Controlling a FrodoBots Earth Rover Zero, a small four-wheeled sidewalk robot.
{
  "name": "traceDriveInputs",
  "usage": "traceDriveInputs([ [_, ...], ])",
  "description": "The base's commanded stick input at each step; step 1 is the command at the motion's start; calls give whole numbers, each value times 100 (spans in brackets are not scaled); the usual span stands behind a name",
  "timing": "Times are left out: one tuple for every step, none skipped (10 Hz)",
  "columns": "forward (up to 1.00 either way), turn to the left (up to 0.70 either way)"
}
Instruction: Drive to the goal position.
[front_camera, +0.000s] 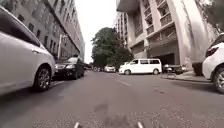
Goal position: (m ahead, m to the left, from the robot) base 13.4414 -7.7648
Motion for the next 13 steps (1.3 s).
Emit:
traceDriveInputs([
  [70, -14],
  [70, -14],
  [70, -14],
  [70, -14],
  [70, -14],
  [70, -14],
  [70, -14],
  [70, -14],
  [70, -10],
  [70, -2],
  [70, 0],
  [70, 0],
  [70, 0],
])
